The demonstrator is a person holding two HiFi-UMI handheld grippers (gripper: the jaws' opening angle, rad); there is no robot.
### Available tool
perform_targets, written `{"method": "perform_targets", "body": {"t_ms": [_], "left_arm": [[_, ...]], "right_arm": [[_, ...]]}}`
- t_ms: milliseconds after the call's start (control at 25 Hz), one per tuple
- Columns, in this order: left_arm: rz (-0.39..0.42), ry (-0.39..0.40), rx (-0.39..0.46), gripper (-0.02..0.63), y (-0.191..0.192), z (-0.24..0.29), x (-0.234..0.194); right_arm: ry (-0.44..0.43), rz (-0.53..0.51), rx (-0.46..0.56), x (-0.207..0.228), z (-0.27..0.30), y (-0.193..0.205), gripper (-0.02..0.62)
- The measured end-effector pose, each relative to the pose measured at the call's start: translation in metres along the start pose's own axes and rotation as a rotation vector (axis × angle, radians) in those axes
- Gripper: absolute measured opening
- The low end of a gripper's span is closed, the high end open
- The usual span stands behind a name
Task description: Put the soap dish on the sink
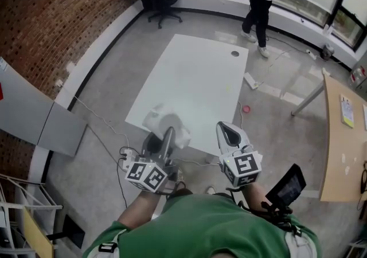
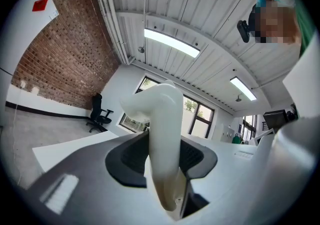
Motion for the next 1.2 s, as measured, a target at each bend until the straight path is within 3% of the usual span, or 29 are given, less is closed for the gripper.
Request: {"method": "perform_targets", "body": {"t_ms": [680,1200], "left_arm": [[-0.066,0.232,-0.104,0.15,-0.032,0.098,-0.132],[-0.065,0.23,-0.155,0.15,-0.03,0.118,-0.148]], "right_arm": [[0.27,0.001,-0.002,-0.026,0.124,-0.021,0.003],[0.291,0.033,-0.033,-0.021,0.142,-0.019,0.003]]}}
Point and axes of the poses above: the fingertips, and each gripper's own axes: z forward along the fingers, x to its right, y out of its underside, the point moved 7 cm from there along -z, backward along the fingers, and after that the axes turned 1 degree about z, right-handed, at the moved point
